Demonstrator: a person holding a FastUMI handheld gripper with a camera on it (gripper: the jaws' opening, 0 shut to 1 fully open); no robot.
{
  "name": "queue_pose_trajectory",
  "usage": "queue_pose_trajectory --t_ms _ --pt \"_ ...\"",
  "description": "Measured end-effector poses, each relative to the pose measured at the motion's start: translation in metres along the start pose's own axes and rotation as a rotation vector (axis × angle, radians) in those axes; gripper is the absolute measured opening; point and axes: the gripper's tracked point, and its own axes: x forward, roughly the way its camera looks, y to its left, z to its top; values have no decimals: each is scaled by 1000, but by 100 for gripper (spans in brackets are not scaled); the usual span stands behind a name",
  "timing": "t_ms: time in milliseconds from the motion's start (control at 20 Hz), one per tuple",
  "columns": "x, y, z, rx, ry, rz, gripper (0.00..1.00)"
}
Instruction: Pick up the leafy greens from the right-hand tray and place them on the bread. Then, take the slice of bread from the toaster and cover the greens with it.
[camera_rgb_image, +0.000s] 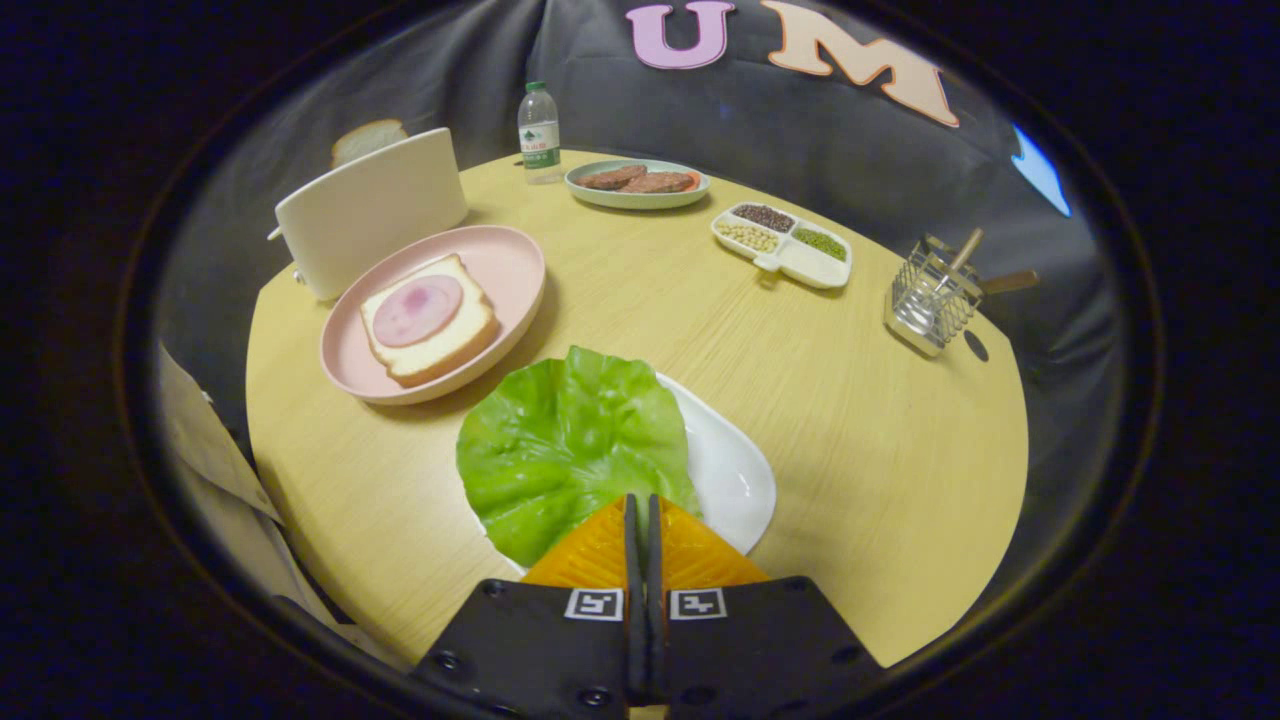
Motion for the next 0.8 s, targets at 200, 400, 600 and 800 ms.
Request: queue_pose_trajectory --t_ms 200,400,600,800 --pt "-18 -3 20 18 -43 -38 3" --pt "-40 5 42 16 -87 -72 3" --pt "-54 17 61 11 -118 -105 3" --pt "-65 37 85 32 -151 -112 3"
